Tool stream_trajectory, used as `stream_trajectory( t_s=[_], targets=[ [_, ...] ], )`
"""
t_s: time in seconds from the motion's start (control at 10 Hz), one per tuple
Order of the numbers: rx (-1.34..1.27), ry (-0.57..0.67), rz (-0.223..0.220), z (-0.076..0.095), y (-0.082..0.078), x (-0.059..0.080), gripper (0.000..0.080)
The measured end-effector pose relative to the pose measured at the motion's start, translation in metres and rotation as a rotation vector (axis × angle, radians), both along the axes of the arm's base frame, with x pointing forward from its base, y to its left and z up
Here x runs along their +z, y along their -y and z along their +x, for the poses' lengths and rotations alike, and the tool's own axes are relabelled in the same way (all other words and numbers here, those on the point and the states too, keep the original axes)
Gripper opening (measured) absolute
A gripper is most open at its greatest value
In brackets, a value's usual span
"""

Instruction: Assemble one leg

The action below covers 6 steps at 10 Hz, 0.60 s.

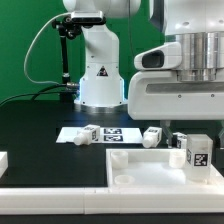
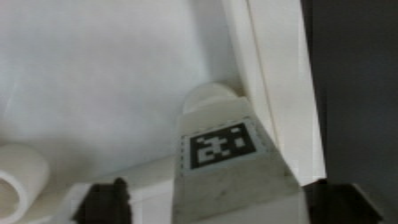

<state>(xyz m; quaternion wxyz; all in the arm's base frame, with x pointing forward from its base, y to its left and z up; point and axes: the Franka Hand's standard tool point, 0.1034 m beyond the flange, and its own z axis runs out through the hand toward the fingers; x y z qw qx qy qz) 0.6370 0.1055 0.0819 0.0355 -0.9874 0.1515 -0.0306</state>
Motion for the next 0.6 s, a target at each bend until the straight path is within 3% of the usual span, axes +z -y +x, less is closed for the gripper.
stream_trajectory(
  t_s=[0.1,0.2,0.6],
  targets=[
    [-0.008,-0.001,0.001,0.0000,0.0005,-0.0001,0.0426],
    [-0.044,-0.003,0.003,0.0000,0.0004,-0.0002,0.0285],
    [-0.426,-0.028,0.029,-0.0004,-0.0018,-0.0015,0.0285]
  ],
)
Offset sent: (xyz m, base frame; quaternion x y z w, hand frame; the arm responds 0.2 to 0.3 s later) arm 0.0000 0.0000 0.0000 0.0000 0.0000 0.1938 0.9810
